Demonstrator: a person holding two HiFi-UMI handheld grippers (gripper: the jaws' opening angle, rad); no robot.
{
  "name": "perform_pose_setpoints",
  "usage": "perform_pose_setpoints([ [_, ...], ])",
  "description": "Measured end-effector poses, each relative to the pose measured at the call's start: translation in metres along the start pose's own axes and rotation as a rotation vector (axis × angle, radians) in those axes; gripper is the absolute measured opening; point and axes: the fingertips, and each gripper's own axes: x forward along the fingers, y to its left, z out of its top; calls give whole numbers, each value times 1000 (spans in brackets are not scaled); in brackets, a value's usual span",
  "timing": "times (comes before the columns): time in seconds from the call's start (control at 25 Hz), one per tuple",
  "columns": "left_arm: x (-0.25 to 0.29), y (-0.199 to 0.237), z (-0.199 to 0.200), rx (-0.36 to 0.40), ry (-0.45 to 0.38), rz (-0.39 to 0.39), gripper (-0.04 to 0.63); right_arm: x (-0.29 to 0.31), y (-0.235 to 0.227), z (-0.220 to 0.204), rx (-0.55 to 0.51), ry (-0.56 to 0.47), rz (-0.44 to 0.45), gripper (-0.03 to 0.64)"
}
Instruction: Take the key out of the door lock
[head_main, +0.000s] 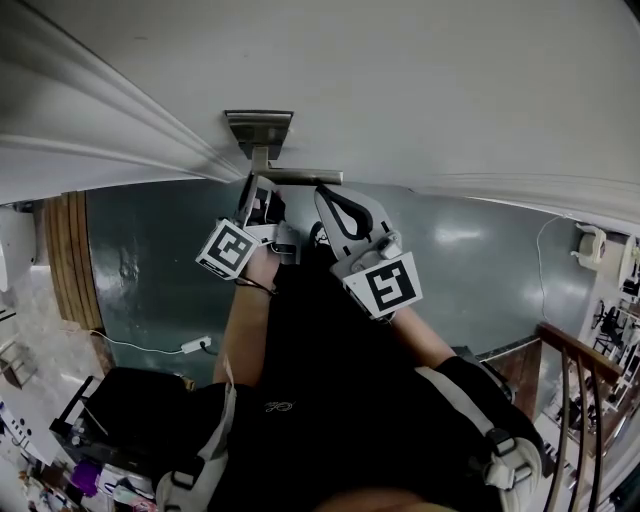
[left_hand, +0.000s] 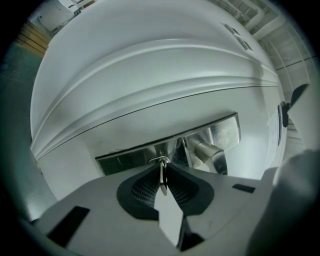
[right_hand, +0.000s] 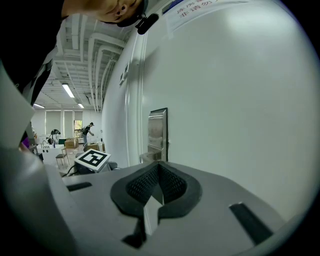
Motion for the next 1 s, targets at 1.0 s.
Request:
perform_pose_setpoints([
  [1.0, 6, 3, 4, -136, -60, -3, 38, -18, -2, -4, -1, 1, -16, 9],
])
